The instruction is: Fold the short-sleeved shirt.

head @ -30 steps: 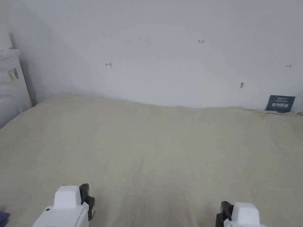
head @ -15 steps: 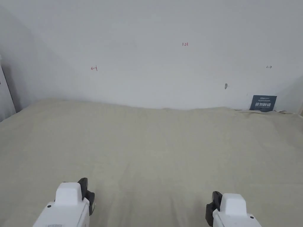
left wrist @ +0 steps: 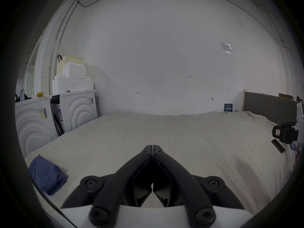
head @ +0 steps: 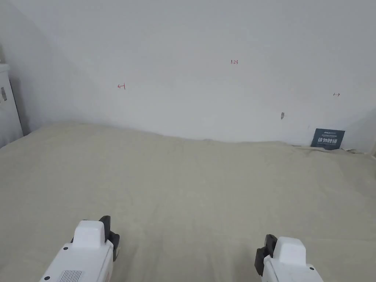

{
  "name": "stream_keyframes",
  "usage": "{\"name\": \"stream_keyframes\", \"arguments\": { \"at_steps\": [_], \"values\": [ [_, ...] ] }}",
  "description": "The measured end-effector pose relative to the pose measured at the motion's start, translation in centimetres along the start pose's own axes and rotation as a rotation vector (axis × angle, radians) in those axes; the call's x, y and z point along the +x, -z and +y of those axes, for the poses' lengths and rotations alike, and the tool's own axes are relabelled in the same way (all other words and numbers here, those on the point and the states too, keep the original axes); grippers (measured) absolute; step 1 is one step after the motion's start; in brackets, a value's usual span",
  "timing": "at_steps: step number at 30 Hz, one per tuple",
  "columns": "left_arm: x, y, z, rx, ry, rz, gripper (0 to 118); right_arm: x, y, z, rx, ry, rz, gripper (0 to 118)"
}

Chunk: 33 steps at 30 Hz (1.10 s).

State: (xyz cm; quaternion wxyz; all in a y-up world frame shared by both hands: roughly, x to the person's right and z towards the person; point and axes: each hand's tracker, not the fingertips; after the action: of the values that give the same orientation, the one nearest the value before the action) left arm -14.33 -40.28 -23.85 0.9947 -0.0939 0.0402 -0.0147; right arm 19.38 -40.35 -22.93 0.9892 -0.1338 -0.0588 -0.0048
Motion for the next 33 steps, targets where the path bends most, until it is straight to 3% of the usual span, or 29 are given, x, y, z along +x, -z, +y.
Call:
{"name": "stream_keyframes", "arguments": {
  "at_steps": [16,18,19,21,22,23,26,30,33],
  "values": [
    [0.1,-0.4,0.8,0.001,-0.008,-0.022,0,0.0,-0.2,0.9,0.014,-0.002,0.030,1],
    [0.0,-0.4,1.0,0.008,-0.013,-0.034,0,0.0,-0.1,1.0,0.009,0.010,0.031,5],
    [0.0,-0.4,1.1,0.011,-0.015,-0.035,0,0.0,0.0,1.0,0.005,0.017,0.029,15],
    [0.1,-0.3,1.2,0.020,-0.011,-0.026,18,0.0,0.2,1.0,-0.011,0.027,0.023,64],
    [0.1,-0.1,1.2,0.014,-0.005,-0.020,30,0.0,0.2,1.0,-0.018,0.030,0.026,81],
    [0.0,0.0,1.2,0.009,-0.005,-0.019,51,-0.1,0.2,1.0,-0.015,0.028,0.024,91],
    [0.0,0.0,1.0,0.009,0.000,-0.001,90,-0.4,0.4,1.1,-0.020,-0.004,0.001,92],
    [-0.2,0.0,1.0,0.011,0.007,0.019,97,-0.4,0.7,0.9,-0.020,-0.015,-0.004,103],
    [-0.4,0.1,1.0,0.000,0.002,0.025,105,-0.7,0.7,0.8,0.001,-0.042,-0.045,104]
  ]
}}
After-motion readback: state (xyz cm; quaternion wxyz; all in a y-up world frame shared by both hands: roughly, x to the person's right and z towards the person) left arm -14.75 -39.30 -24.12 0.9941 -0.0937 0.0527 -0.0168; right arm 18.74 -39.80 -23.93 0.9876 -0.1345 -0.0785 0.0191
